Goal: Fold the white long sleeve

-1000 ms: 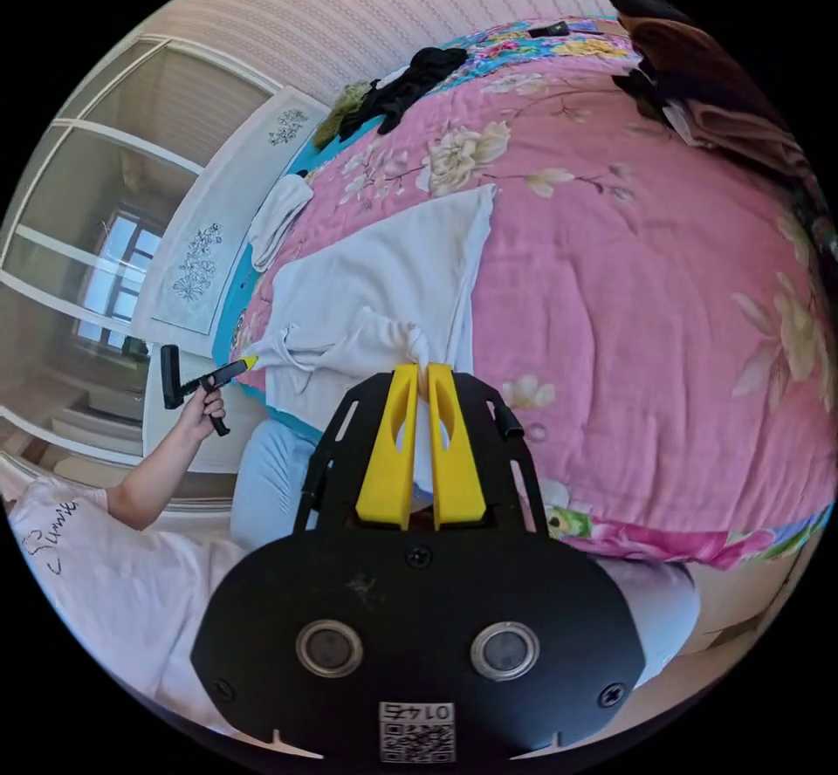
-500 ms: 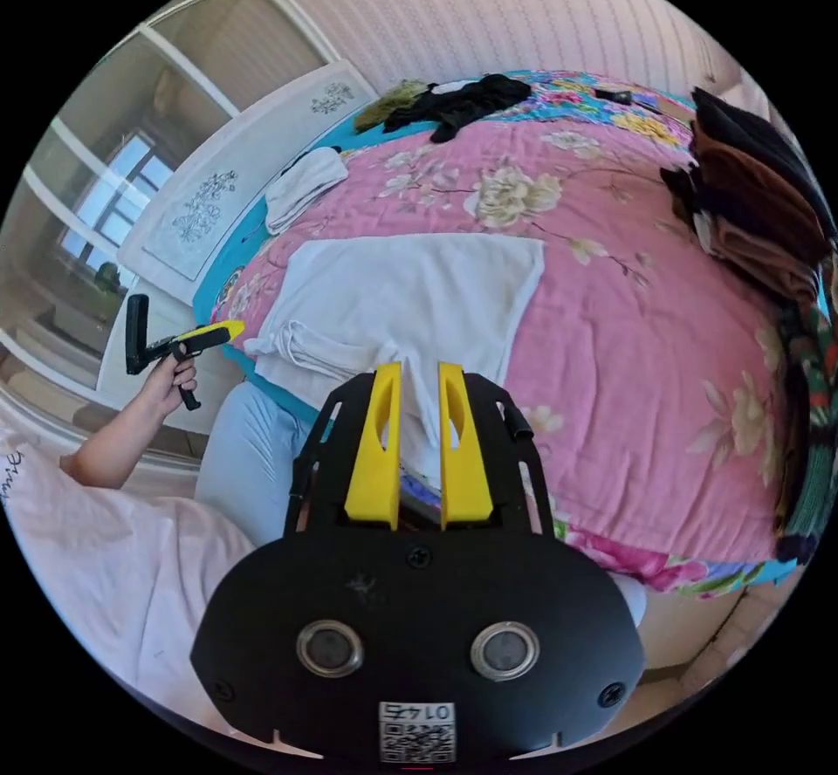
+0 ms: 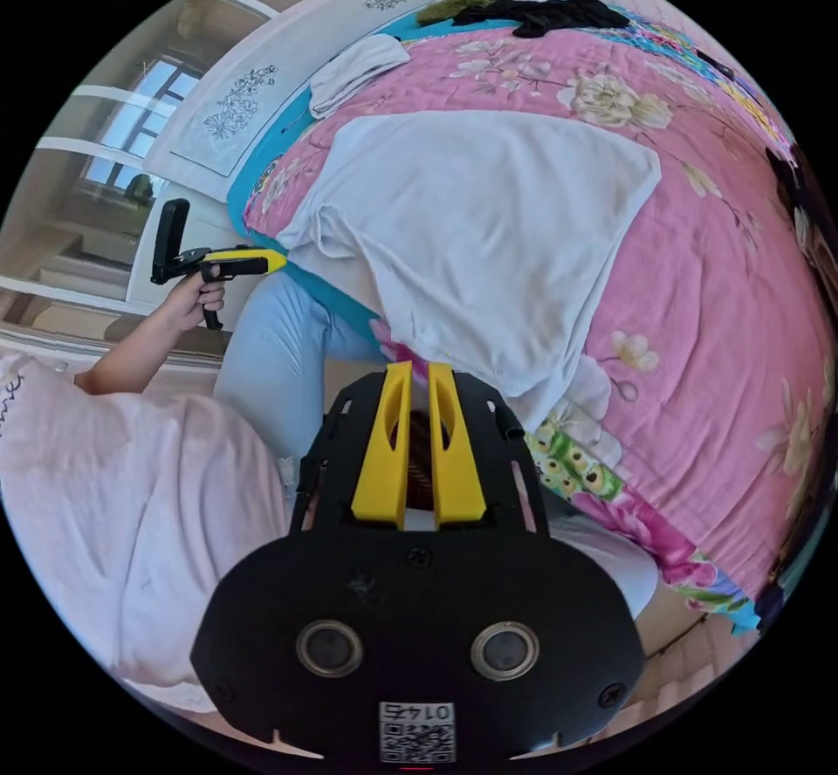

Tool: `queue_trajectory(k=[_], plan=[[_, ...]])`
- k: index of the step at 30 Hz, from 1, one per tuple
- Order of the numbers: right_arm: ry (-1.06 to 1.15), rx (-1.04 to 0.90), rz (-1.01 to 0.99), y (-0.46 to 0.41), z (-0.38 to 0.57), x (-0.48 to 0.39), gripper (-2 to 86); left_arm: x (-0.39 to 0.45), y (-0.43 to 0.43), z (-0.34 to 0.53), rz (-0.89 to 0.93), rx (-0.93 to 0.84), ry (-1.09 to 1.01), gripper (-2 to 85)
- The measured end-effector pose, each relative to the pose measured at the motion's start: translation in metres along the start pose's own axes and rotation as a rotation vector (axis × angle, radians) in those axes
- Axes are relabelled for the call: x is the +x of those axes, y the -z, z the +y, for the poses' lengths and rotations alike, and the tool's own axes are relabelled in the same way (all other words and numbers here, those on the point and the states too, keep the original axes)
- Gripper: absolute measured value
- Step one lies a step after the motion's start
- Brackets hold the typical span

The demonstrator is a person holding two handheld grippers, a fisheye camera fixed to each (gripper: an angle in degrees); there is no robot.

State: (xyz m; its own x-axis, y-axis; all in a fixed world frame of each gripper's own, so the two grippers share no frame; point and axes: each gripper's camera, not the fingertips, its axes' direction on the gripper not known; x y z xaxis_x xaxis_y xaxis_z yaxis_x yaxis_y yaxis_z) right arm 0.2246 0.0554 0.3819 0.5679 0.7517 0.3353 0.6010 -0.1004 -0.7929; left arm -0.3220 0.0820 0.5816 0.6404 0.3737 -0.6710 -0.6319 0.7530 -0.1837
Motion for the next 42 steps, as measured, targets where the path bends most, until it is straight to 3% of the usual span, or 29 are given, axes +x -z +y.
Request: queue_trajectory(k=[7, 13, 16, 21, 25, 31, 33, 35, 37, 42], plan=[[0.011, 0.026, 0.051, -0.01, -0.02, -0.021, 2.9, 0.045, -0.01, -0.018, -0.106, 0.083, -0.047, 7.4], [0.043, -0.023, 0.243, -0.049, -0.051, -0.049, 0.9, 0.069, -0.069, -0.031, -0.189, -0.065, -0.071, 5.6], [0.026, -0.094, 0.333, -0.081, -0.058, -0.052, 0.0, 0.078, -0.081, -0.024, -0.237, -0.05, -0.089, 4.2], [0.02, -0.143, 0.245, -0.074, -0.062, -0.057, -0.4, 0.104, -0.068, -0.013, -0.244, -0.022, -0.118, 2.3], [0.158, 0.025, 0.305, -0.042, -0.076, -0.085, -0.5, 0.149, -0.061, 0.001, -0.25, 0.064, -0.255, -0.5], [0.245, 0.077, 0.373, -0.055, -0.179, -0.105, -0.5, 0.199, -0.11, -0.014, -0.246, 0.032, -0.375, -1.0], [0.225, 0.026, 0.431, -0.075, -0.204, -0.104, -0.5, 0.203, -0.126, -0.016, -0.263, 0.006, -0.369, -1.0], [0.179, -0.164, 0.459, -0.121, -0.222, -0.089, -0.5, 0.204, -0.144, -0.006, -0.282, 0.036, -0.377, -1.0], [0.181, -0.054, 0.457, -0.122, -0.217, -0.087, -0.5, 0.205, -0.146, 0.003, -0.273, 0.095, -0.369, -1.0], [0.281, -0.141, 0.464, -0.112, -0.223, -0.093, -0.5, 0.22, -0.136, 0.007, -0.225, 0.054, -0.379, -1.0]])
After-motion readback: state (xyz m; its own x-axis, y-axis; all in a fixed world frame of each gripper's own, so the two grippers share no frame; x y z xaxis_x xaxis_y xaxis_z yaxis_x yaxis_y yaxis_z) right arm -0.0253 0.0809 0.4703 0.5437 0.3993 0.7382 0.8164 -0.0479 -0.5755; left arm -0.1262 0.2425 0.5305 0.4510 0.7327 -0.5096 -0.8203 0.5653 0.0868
